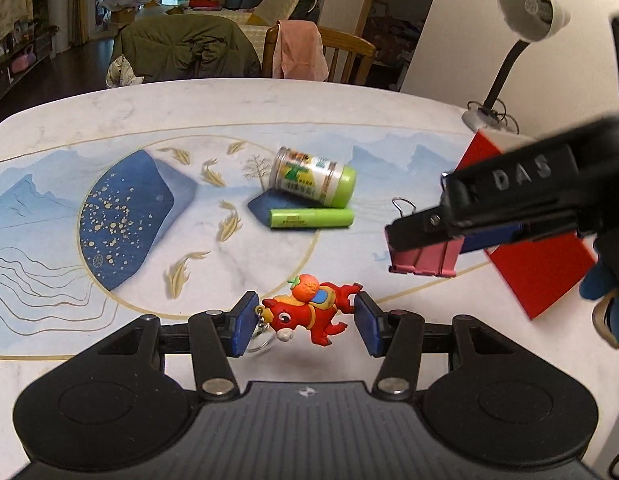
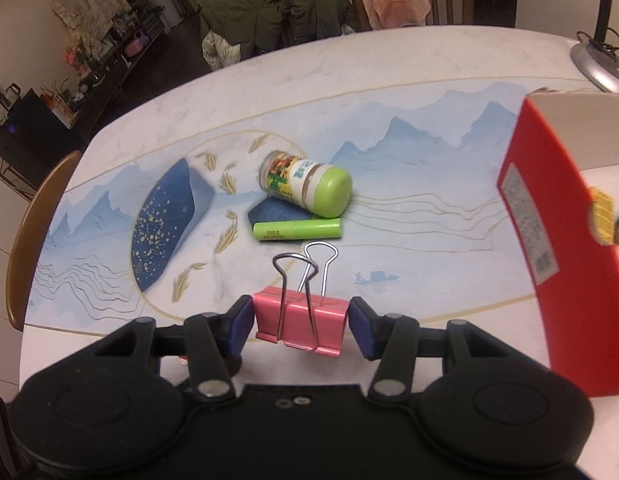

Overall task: Organize rigid objects
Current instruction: 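Carry the orange keychain and pink binder clip with both tools into the shoebox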

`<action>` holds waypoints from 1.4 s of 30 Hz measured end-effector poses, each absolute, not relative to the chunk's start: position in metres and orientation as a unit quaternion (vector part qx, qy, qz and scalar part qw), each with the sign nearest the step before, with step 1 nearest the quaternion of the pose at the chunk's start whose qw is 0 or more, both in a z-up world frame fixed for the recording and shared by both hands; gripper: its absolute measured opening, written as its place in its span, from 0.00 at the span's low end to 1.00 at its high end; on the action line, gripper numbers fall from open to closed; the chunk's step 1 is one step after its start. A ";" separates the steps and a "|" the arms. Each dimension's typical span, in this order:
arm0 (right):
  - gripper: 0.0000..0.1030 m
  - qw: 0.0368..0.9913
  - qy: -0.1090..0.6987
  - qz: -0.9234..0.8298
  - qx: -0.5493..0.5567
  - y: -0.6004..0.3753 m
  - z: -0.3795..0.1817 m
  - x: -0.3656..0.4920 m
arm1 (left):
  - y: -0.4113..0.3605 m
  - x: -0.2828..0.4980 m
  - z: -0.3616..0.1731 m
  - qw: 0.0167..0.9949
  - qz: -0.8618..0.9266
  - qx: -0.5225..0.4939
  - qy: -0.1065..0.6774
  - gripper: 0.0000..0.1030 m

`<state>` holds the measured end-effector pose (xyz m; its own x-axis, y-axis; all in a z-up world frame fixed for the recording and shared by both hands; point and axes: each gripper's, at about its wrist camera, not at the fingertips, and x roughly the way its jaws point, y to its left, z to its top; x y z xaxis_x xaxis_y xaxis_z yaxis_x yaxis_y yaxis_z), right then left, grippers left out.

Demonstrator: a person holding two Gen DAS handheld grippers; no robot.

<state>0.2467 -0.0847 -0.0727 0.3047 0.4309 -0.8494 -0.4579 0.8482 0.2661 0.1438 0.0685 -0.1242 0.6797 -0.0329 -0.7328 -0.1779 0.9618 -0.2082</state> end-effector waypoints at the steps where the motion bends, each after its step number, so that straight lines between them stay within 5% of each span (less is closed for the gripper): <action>1: 0.49 0.809 0.520 0.276 -0.012 -0.088 -0.070 0.246 | 0.068 0.145 -0.121 0.905 0.041 -0.132 0.401 0.50; 22: 0.49 0.836 0.469 0.283 0.014 -0.191 -0.022 0.251 | 0.003 0.184 -0.049 0.915 0.028 -0.134 0.378 0.50; 42: 0.49 0.859 0.457 0.228 0.034 -0.314 -0.027 0.315 | -0.102 0.256 -0.037 0.921 -0.009 -0.089 0.379 0.50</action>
<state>0.3149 -0.3136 -0.0272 0.4780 0.4223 -0.7702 -0.3593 0.8941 0.2673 0.2564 -0.1023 -0.0371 0.7132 -0.0833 -0.6960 -0.0518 0.9839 -0.1708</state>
